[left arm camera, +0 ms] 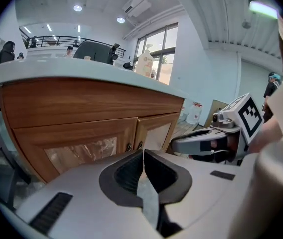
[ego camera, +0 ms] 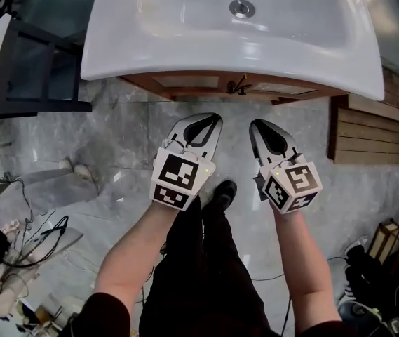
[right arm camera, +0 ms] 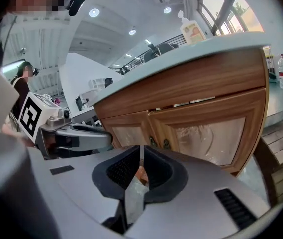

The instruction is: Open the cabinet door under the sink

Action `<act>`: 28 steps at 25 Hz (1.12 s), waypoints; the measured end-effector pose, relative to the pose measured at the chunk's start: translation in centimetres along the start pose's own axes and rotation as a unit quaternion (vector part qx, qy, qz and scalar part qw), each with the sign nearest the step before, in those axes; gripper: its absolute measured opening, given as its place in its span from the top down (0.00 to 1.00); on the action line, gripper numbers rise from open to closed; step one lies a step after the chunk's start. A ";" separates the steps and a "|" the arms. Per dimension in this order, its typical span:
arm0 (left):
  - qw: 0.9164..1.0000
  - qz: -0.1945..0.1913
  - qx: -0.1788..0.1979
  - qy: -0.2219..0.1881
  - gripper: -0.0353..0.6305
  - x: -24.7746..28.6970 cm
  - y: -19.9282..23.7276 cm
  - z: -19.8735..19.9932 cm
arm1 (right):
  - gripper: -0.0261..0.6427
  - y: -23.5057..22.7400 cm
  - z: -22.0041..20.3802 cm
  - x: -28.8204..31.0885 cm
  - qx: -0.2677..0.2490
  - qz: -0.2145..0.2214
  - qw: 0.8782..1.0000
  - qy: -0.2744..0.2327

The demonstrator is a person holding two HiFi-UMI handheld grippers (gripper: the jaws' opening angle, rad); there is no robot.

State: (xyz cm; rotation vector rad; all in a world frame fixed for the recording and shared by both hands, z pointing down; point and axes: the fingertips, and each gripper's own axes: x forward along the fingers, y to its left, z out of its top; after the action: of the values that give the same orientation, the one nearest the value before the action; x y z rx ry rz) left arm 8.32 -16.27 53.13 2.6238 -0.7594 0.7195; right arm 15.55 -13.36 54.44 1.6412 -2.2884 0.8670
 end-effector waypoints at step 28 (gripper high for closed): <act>1.000 -0.023 0.012 0.011 0.91 4.4 5.2 -3.9 | 0.77 -6.3 -4.6 11.1 -0.022 -0.104 0.994 0.038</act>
State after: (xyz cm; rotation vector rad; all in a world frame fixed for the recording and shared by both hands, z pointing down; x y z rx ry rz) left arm 7.08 -20.64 59.52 2.6416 -0.6855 0.7468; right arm 16.40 -21.01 65.62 1.7565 -2.0277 0.8090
